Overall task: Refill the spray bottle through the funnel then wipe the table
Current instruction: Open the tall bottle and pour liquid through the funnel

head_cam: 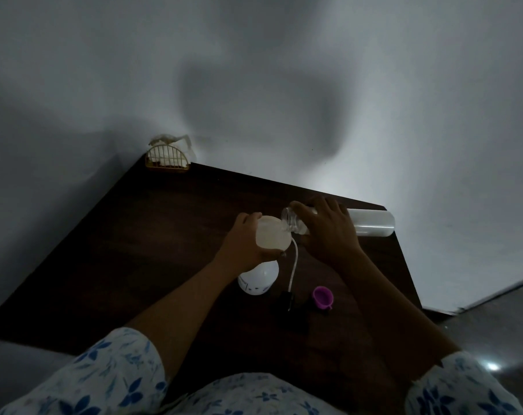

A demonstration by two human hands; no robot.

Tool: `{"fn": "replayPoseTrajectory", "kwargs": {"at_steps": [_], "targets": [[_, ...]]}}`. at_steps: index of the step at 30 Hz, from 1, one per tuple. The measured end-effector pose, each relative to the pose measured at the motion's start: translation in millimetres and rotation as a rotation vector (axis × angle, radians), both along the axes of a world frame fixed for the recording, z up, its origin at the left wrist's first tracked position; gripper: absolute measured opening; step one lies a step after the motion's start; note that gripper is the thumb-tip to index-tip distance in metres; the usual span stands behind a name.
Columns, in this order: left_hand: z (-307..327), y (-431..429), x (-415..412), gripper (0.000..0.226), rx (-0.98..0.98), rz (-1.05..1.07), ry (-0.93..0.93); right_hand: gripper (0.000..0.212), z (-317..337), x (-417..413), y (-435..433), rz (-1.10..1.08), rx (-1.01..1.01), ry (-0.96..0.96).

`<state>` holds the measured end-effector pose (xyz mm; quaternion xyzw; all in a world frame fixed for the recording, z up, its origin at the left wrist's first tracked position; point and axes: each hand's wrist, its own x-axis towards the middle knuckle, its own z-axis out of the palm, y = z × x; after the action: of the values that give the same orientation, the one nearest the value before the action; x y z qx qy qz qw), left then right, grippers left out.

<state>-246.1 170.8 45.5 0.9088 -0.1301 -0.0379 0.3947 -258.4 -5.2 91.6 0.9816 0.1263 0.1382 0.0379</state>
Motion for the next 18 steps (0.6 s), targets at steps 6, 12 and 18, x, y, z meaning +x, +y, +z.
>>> {"fn": "replayPoseTrajectory", "kwargs": {"at_steps": [6, 12, 18], "targets": [[0.5, -2.3, 0.2, 0.097, 0.005, 0.003, 0.002, 0.065, -2.6, 1.2, -2.4, -0.003, -0.001, -0.011], [1.3, -3.7, 0.9, 0.098, 0.01, 0.005, 0.004, 0.066, -1.5, 1.5, -3.6, 0.0, -0.002, 0.0], [1.3, -3.4, -0.3, 0.097, -0.013, 0.001, -0.009, 0.066, -3.8, 2.3, -4.1, -0.007, -0.014, -0.006]]}}
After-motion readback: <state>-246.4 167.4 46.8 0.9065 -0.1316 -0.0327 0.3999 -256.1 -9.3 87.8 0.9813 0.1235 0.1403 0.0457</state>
